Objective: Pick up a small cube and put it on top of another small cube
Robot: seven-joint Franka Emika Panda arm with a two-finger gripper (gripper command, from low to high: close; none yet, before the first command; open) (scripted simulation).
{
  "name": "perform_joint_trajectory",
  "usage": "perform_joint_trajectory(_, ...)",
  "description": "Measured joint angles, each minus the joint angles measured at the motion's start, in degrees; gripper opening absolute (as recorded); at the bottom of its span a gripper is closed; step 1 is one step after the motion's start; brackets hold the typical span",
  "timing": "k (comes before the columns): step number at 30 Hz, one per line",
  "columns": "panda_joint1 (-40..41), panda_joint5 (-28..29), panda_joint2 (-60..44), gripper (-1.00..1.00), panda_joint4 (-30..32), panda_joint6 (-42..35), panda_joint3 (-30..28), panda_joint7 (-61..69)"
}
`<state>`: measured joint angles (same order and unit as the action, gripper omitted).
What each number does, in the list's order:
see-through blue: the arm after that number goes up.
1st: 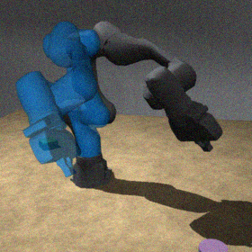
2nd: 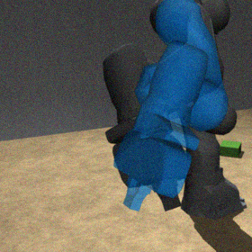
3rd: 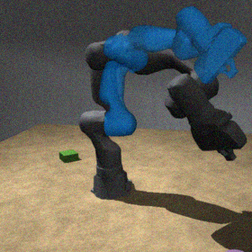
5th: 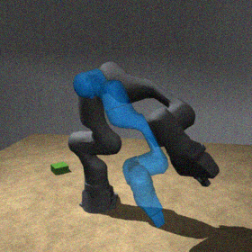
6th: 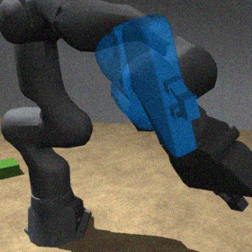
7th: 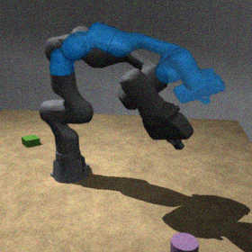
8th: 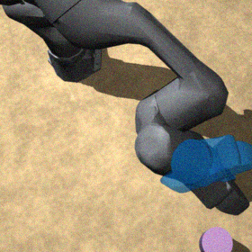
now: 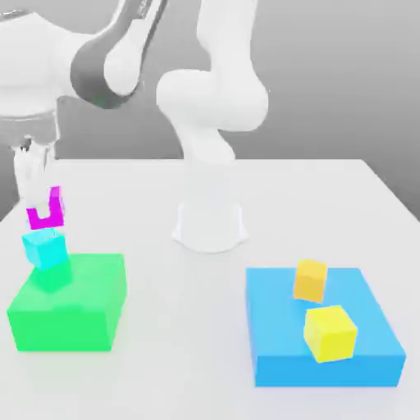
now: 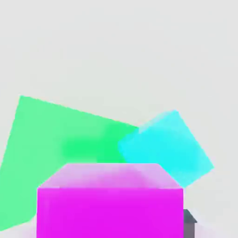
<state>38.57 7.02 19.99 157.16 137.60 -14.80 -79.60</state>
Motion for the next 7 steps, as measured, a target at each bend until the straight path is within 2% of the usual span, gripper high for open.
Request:
perform_joint_trajectory(3, 0.2, -0.6, -5.0, -1.00, 1.5, 6.5, -0.8, 0.3)
perform_joint_trajectory(4, 0.2, -0.7, -6.2, 1.00, 1.9, 8.0, -0.9, 0.4)
perform_joint_trajectory(7, 0.2, -0.7, -6.2, 1.00, 1.9, 8.0, -0.9, 0.4)
